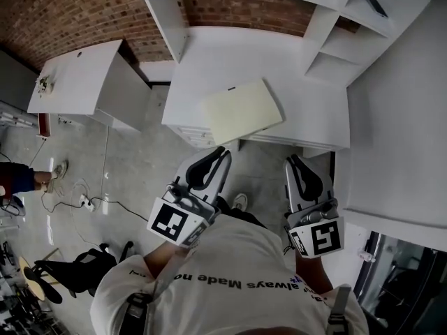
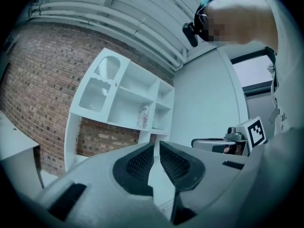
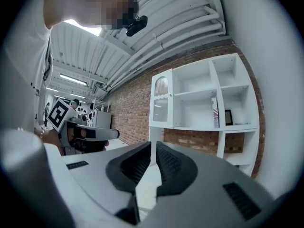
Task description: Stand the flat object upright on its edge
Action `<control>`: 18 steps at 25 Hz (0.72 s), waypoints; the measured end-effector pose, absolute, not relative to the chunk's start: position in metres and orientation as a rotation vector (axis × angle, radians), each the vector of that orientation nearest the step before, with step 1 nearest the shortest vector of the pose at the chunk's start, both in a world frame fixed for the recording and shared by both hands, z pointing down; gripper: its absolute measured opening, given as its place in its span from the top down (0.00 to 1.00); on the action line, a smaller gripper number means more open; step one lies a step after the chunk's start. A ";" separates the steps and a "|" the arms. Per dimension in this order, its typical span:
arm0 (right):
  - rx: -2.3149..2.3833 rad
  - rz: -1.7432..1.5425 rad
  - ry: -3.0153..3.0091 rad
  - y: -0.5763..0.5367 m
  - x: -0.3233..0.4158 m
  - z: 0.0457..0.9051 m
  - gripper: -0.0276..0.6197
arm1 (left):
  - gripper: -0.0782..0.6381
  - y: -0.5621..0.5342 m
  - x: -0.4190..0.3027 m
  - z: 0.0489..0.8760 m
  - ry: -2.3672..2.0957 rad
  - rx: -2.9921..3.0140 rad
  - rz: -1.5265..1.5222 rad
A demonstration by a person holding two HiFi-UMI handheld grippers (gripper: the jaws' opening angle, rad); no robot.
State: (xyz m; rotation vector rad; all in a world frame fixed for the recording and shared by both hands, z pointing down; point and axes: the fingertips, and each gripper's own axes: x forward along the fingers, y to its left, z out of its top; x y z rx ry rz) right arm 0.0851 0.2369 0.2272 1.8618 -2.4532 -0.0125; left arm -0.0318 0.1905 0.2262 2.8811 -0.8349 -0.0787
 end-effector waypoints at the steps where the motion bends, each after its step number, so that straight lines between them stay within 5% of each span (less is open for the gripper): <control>1: 1.854 -0.006 -2.462 0.232 0.087 0.229 0.90 | 0.83 0.187 -0.030 0.228 -0.842 2.877 -0.070; 18: 1.791 -0.037 -2.483 0.121 0.103 0.236 0.90 | 0.83 0.082 -0.011 0.239 -0.889 2.863 -0.076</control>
